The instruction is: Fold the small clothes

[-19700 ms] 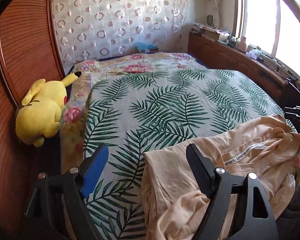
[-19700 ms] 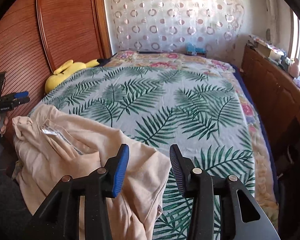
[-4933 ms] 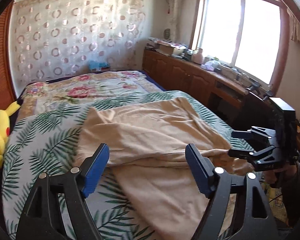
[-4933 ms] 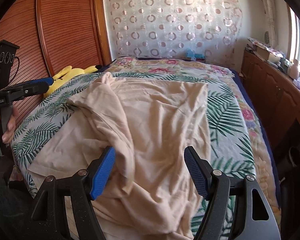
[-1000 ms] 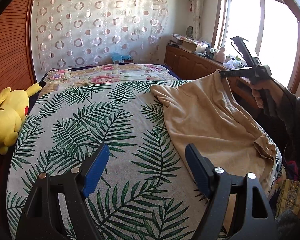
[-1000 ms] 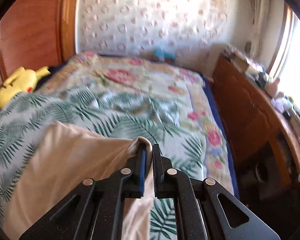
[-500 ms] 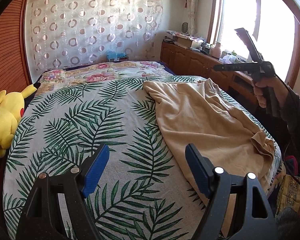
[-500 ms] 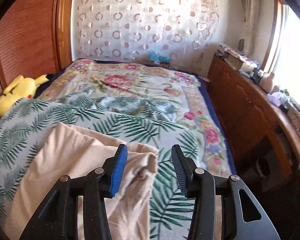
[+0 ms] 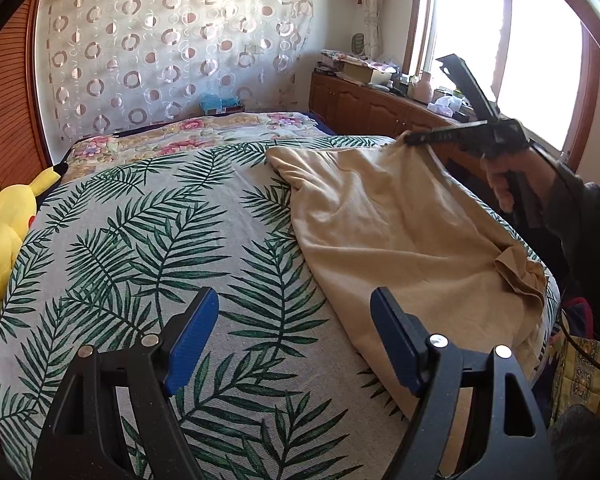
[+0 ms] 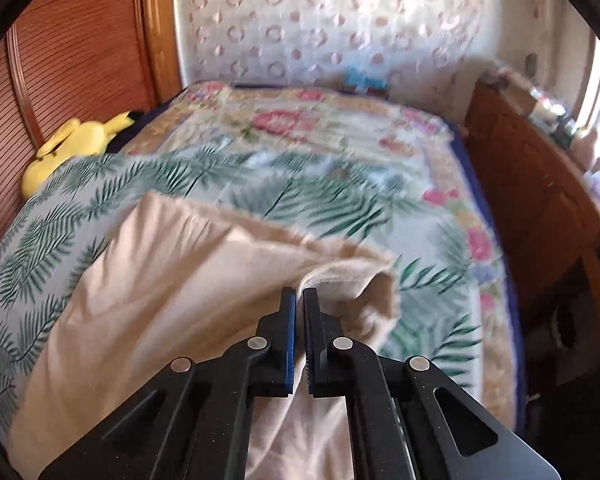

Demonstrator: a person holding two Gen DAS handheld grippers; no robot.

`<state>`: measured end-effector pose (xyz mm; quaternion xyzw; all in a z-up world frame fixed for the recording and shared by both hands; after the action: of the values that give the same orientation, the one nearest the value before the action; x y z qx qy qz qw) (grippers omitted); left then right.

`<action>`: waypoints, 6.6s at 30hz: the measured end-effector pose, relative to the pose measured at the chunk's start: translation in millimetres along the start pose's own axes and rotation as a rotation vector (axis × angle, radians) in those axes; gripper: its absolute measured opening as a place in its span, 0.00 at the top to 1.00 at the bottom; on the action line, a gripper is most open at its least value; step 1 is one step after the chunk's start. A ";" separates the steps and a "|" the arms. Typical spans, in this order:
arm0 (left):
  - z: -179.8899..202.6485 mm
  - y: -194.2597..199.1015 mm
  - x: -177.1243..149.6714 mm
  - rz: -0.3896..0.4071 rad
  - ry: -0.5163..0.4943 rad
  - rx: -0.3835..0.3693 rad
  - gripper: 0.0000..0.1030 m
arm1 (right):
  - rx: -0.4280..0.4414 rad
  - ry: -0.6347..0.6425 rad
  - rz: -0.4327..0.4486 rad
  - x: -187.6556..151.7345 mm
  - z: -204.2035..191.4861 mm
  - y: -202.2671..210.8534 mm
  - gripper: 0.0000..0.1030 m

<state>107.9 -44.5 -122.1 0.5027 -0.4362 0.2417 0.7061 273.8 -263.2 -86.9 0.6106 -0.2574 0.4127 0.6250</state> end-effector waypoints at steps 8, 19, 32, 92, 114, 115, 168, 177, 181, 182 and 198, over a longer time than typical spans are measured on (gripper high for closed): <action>13.1 -3.7 -7.4 -0.030 -0.024 -0.024 0.23 | -0.149 -0.007 -0.014 -8.4 35.1 23.9 0.76; 31.4 -4.4 -13.9 -0.052 -0.042 -0.055 0.23 | 0.154 0.048 0.024 -87.5 -29.2 121.2 0.68; 42.7 -8.7 -18.0 -0.074 -0.062 -0.065 0.23 | 0.235 0.084 -0.024 -119.4 -63.8 136.1 0.68; 78.7 19.6 -53.9 -0.195 -0.045 -0.309 0.86 | 0.261 -0.127 0.036 -172.9 -10.3 203.6 0.92; 22.5 -56.2 122.0 0.061 0.016 -0.162 0.91 | 0.225 -0.188 0.277 -49.6 33.6 131.0 0.93; 18.3 -63.9 124.6 0.055 0.020 -0.156 0.91 | 0.227 -0.188 0.271 -45.5 32.0 122.2 0.93; -33.5 -193.7 105.4 -0.196 0.005 -0.086 0.22 | 0.133 -0.221 0.055 10.7 65.7 42.7 0.46; -33.7 -204.8 99.2 -0.221 0.091 -0.136 0.22 | 0.207 -0.222 -0.072 -16.8 44.0 30.7 0.30; -27.0 -207.4 101.1 -0.215 0.082 -0.151 0.34 | 0.204 -0.243 -0.090 -13.6 47.7 21.5 0.29; -25.1 -208.2 101.4 -0.213 0.079 -0.157 0.36 | 0.208 -0.241 -0.088 -12.1 47.8 21.2 0.29; -18.6 -189.5 116.0 -0.143 0.129 -0.225 0.91 | 0.312 -0.100 0.002 -4.0 32.5 31.1 0.83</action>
<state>320.9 -110.2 -119.1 0.4337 -0.3775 0.1723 0.7998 251.8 -298.4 -69.1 0.7198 -0.2216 0.4171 0.5087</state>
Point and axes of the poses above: each gripper's, at about its wrist camera, not at the fingertips, and y roughly against the way its jaws point, z to its right, x to its top, the point moved 5 cm from there along -y, roughly the way its jaws point, and after that the axes turned 10 degrees about z, right-handed, at the moved point
